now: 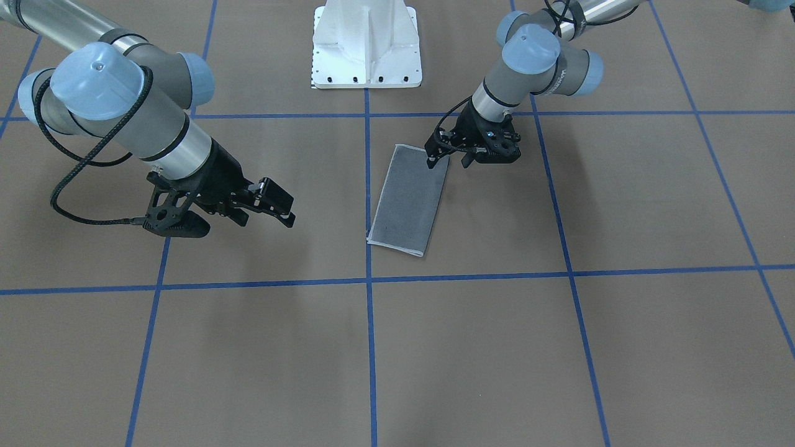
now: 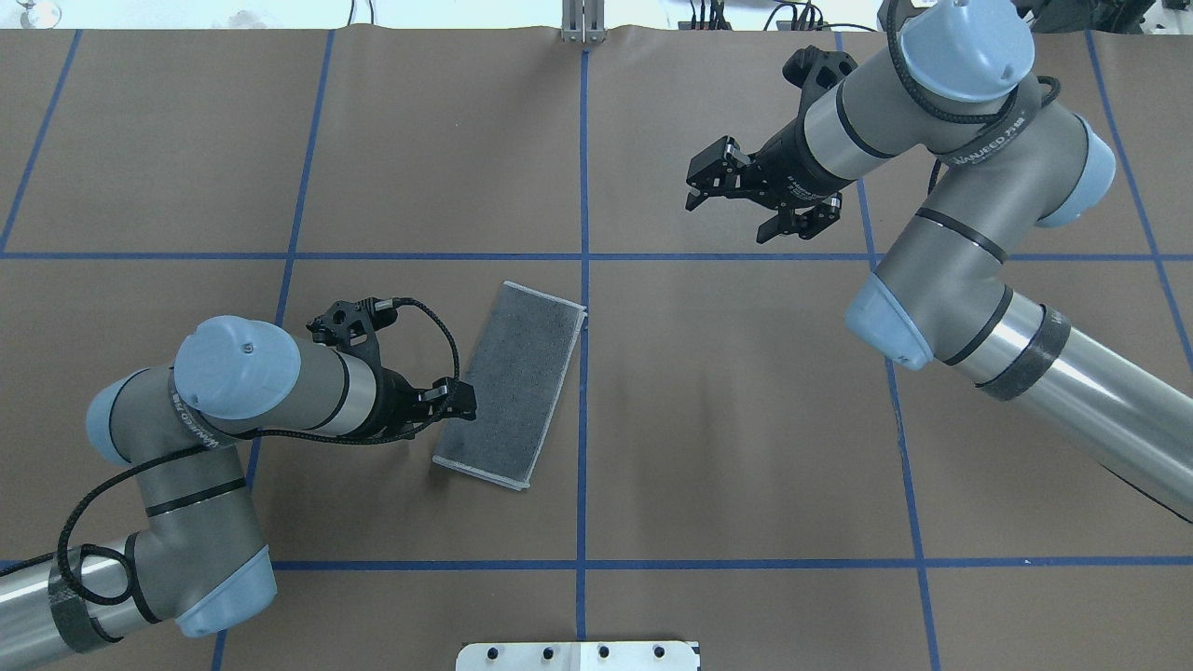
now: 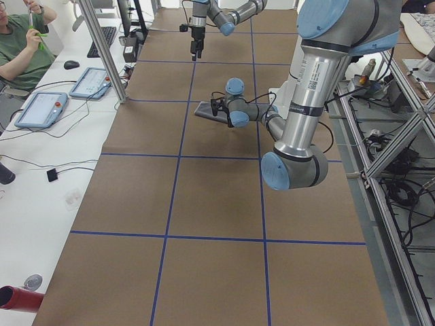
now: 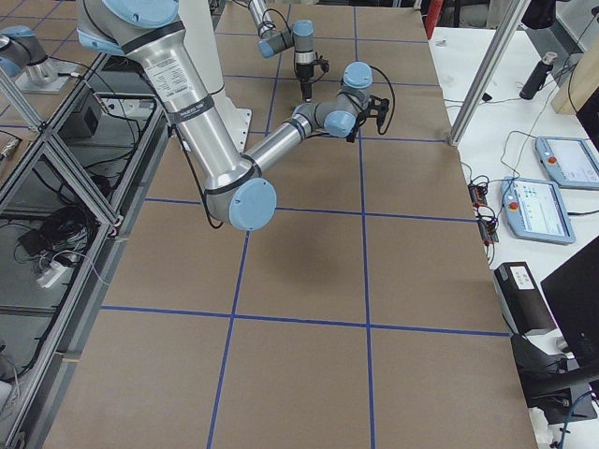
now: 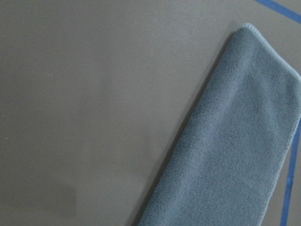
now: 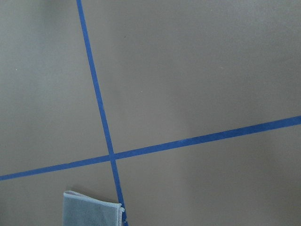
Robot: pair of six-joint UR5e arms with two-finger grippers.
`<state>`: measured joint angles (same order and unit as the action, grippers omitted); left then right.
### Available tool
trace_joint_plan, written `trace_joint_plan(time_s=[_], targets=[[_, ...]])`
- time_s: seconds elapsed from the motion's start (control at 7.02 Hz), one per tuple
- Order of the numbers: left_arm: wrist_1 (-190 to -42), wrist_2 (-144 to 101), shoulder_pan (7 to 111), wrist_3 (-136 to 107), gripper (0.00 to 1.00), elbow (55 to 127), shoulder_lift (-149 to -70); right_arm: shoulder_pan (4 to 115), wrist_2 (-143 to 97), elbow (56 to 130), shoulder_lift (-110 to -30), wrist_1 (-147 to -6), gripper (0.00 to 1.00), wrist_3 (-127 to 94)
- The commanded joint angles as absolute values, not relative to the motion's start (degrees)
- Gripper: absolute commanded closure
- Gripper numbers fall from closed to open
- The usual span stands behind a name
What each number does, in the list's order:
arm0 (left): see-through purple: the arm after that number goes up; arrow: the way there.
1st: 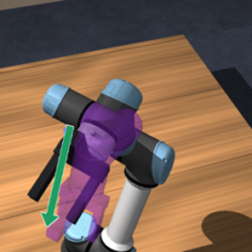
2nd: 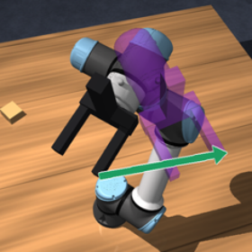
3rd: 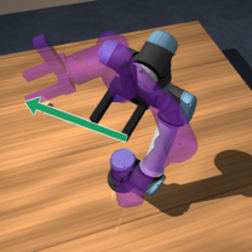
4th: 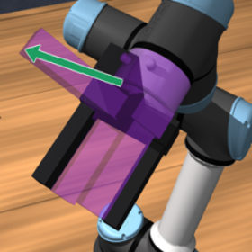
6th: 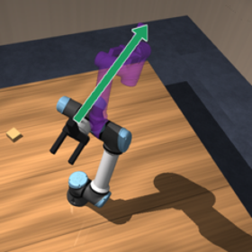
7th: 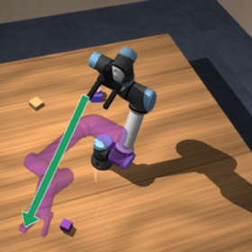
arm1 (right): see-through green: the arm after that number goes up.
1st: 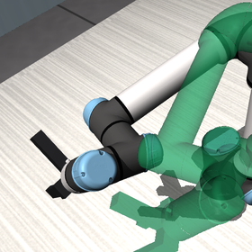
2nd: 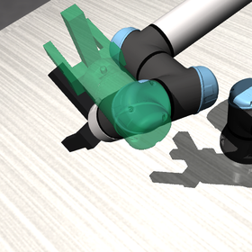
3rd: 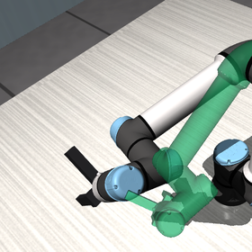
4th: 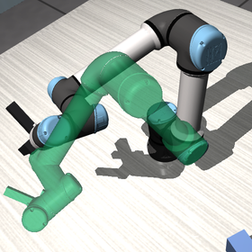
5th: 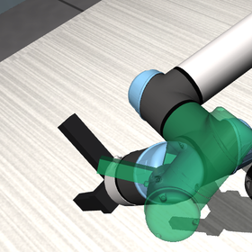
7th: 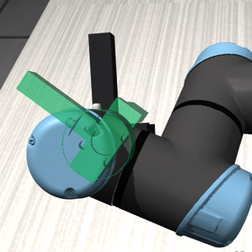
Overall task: Fold towel twice with both arms
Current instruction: 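Lower the left gripper to the folded towel's edge while the right arm withdraws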
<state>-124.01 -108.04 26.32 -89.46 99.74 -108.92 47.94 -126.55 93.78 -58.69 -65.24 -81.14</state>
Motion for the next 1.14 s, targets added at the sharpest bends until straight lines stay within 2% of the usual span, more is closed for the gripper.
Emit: trace_joint_plan(time_s=[0.0, 0.43, 0.85, 1.0], targets=[[-124.0, -108.0, 26.1, -89.5, 0.22, 99.3, -108.9, 47.9, -126.6, 93.9, -58.9, -65.1, 0.00, -81.2], [-124.0, -108.1, 24.9, -89.5, 0.27, 99.0, -109.2, 47.9, -126.5, 93.8, -58.8, -65.1, 0.00, -81.4], [-123.9, -108.2, 24.7, -89.5, 0.50, 99.0, -109.0, 47.9, -126.5, 93.8, -58.8, -65.2, 0.00, -81.5], [-124.0, -108.2, 24.6, -89.5, 0.63, 99.1, -109.0, 47.9, -126.4, 93.8, -58.8, -65.2, 0.00, -81.5]])
